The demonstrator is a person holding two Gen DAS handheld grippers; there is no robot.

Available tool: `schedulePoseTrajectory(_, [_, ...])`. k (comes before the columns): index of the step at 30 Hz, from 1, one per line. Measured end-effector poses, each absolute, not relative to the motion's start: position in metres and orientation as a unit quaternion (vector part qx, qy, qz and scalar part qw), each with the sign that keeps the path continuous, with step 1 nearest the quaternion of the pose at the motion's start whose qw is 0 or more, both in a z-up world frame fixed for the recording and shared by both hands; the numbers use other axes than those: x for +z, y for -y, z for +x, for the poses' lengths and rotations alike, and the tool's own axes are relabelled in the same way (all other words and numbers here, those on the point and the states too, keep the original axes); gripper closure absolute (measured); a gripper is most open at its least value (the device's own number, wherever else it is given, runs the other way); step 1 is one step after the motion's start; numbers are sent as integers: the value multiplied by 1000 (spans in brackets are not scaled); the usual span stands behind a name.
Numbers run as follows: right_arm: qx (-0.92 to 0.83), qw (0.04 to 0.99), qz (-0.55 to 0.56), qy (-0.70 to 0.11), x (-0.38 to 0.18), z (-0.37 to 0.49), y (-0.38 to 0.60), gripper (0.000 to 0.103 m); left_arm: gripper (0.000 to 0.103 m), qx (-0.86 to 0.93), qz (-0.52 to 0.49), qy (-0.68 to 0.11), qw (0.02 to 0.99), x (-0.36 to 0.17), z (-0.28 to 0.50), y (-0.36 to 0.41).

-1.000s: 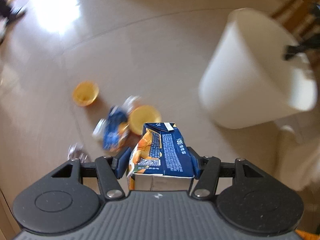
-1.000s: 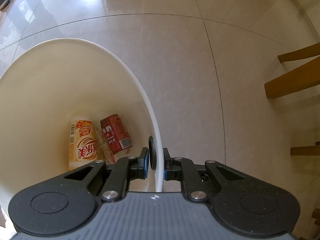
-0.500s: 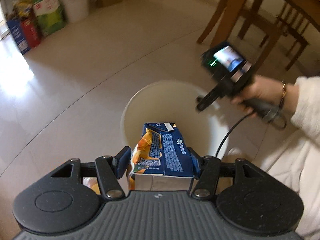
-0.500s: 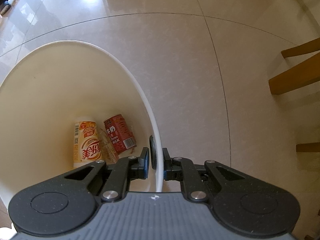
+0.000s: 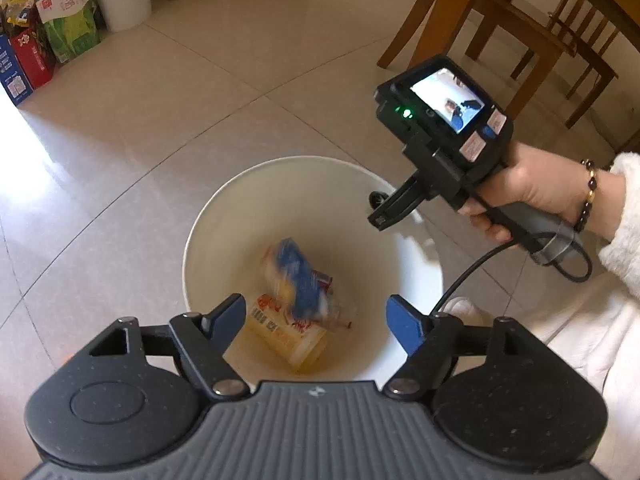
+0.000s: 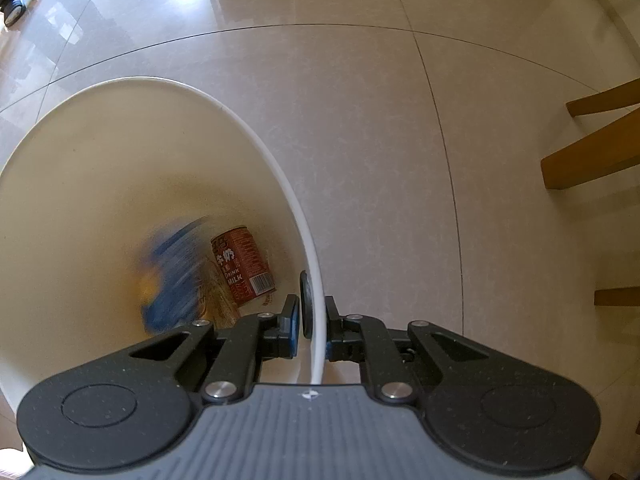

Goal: Collect trash
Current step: 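Carry the blue carton over the bin and open the left tool, then reach the left tool to the pile and grasp the orange peel half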

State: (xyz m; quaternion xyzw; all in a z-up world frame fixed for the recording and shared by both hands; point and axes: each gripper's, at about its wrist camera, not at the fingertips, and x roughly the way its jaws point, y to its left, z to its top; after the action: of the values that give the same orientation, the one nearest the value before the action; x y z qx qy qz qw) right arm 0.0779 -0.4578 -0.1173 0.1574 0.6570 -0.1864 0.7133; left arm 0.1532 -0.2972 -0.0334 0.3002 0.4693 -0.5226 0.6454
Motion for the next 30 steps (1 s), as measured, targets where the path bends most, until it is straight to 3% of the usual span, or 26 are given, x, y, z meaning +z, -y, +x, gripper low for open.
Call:
schedulePoseTrajectory(15, [-189, 715, 152, -656, -118, 77, 454, 89, 15, -467, 265, -488, 688, -41, 188, 237])
schedulePoseTrajectory(30, [-195, 715, 149, -654, -119, 79, 450, 89, 6, -372, 208, -504, 751, -137, 212, 175])
